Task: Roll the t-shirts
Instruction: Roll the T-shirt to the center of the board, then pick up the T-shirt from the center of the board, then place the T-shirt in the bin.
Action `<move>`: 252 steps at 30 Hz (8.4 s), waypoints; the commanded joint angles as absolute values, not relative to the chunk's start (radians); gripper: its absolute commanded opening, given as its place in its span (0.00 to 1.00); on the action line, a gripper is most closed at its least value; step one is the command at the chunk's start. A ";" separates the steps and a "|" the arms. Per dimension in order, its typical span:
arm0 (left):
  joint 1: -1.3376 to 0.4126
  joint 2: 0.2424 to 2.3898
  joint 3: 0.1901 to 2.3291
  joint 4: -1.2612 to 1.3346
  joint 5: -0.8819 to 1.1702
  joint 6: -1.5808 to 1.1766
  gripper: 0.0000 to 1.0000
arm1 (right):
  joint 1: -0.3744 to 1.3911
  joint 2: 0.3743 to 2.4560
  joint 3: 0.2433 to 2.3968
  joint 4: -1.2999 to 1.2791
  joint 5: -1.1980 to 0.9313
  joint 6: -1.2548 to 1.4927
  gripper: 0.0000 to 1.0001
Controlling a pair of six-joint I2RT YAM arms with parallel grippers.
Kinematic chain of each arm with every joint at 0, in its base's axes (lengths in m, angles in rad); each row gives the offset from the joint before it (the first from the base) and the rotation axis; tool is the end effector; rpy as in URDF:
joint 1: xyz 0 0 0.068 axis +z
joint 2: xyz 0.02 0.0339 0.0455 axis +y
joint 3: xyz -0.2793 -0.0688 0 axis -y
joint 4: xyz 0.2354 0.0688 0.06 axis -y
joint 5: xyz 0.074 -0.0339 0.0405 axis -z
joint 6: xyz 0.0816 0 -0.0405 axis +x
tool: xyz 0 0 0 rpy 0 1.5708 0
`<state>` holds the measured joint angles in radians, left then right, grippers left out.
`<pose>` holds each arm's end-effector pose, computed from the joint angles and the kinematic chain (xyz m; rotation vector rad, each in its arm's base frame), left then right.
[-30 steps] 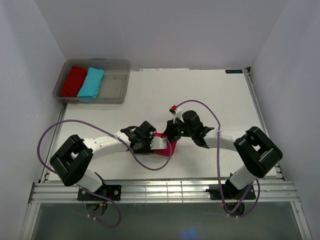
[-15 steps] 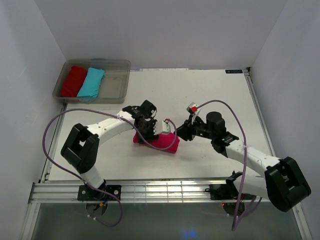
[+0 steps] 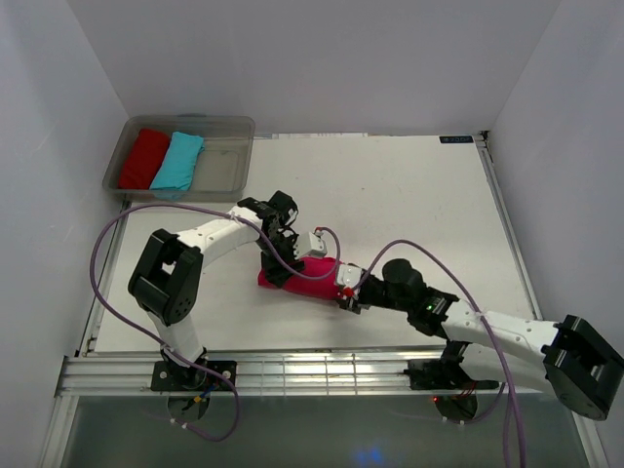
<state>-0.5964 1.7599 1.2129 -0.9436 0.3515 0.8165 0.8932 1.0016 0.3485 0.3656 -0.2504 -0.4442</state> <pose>0.2464 -0.2012 0.1665 1.9511 2.2536 -0.5130 0.1345 0.1994 0.2100 -1.3016 1.3627 0.5422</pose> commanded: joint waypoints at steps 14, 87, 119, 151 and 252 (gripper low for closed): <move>-0.592 1.718 1.215 -0.920 0.365 0.818 0.71 | 1.029 1.177 0.391 0.411 -0.060 -0.718 0.84; -0.801 1.815 1.097 -0.566 0.247 0.700 0.98 | 0.672 0.680 0.592 -0.097 -0.324 -0.396 0.83; -0.598 1.931 1.298 -0.641 0.434 0.131 0.50 | 0.672 0.592 0.592 -0.069 -0.193 -0.284 0.83; -0.413 1.867 1.519 -0.548 0.531 0.058 0.47 | 0.672 0.612 0.569 -0.043 -0.132 -0.204 0.84; 0.118 2.332 1.982 -0.330 0.442 -0.350 0.82 | 0.672 0.709 0.482 0.060 -0.160 -0.106 0.83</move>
<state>0.1165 2.4458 1.9991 -0.3367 0.5468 -0.4210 0.6724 0.7261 0.4740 0.0322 -0.1596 -0.1078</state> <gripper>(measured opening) 0.821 0.832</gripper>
